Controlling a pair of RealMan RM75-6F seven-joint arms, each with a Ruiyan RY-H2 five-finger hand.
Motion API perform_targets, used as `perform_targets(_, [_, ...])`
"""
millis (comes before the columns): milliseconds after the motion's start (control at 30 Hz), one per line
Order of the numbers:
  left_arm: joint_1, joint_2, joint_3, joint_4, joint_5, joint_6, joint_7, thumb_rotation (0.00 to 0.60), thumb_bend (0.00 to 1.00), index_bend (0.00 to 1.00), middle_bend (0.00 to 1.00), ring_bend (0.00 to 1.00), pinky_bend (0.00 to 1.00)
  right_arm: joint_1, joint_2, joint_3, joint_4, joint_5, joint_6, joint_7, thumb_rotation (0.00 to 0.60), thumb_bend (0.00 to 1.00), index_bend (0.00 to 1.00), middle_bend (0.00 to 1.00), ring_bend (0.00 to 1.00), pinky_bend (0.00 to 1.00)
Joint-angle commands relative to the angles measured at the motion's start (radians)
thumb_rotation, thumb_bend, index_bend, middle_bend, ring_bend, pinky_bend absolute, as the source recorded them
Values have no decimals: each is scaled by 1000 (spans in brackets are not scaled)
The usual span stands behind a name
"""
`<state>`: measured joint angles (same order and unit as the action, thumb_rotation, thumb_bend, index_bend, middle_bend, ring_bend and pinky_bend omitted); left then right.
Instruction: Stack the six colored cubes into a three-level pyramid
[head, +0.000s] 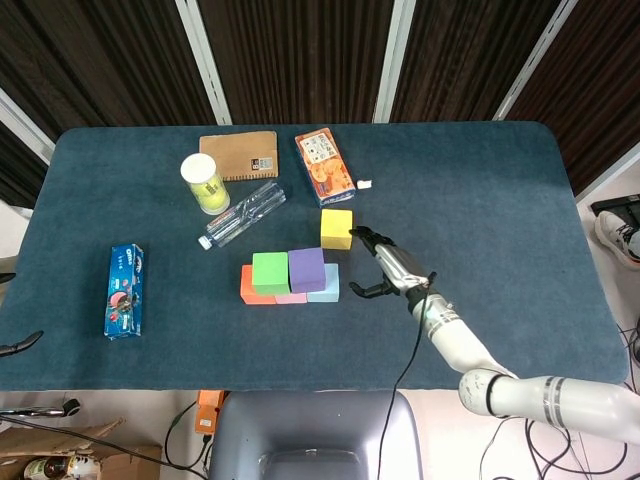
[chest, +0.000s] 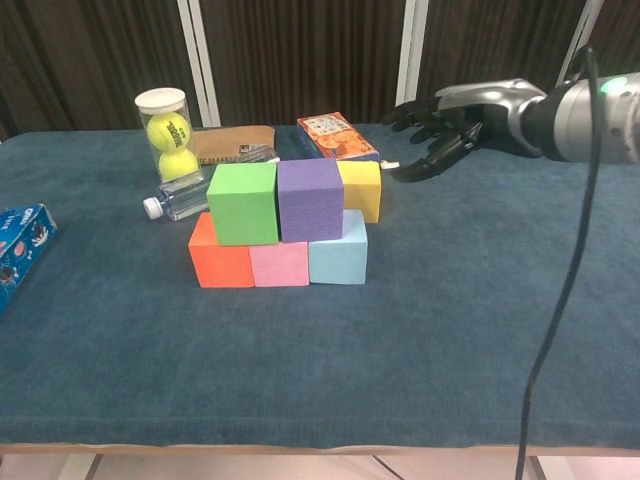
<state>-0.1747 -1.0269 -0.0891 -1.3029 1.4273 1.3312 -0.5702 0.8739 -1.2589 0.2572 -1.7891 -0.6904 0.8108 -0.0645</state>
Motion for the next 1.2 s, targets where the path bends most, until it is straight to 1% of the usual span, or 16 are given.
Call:
perform_targets(33, [0,3,-1,-3,0,1,0,464,21,212,182,64,51,-24,36,-11,-31,-31,13,0,434,330,150,0,0,0])
perform_targets(67, [0,7,-2,-7,0,2,2,462,24,212,182,64,51,-29,51,-16,-37,-42,17,-6,388,361,175,0,0,0])
perform_targets(133, [-2,26,-10,-29,1,12,17,467,34,212,182,63,51,-41,83,-22,-54,-54,29,-13,222,478,263,0,0,0])
perform_targets(167, [-3,39,-13,-48,-1,14,28,465,38,211,182,63,51,-41,94,-20,-58,-50,20,-9,193,514,291,0,0,0])
perform_targets(267, [-4,63,-17,-92,-14,5,59,465,40,211,182,63,51,-28,97,-21,-45,-27,-12,-6,186,550,310,0,0,0])
perform_targets(433, [-4,72,-19,-119,-28,-4,87,466,40,211,182,64,51,8,72,-32,2,20,-81,-5,174,564,304,0,0,0])
perform_targets(533, [-4,73,-20,-120,-33,-8,90,467,40,211,183,64,51,27,57,-41,25,41,-105,-9,166,569,308,0,0,0])
perform_targets(867, [-4,69,-22,-103,-35,-15,71,466,40,211,182,64,51,67,41,-46,43,89,-175,22,82,574,316,0,0,0])
perform_targets(1033, [-4,67,-21,-94,-33,-17,64,465,40,212,183,64,51,85,37,-47,50,99,-204,41,74,574,316,0,0,0])
perform_targets(1200, [-2,67,-23,-89,-33,-15,55,466,40,212,182,63,51,105,13,-48,65,108,-208,53,76,574,307,0,0,0])
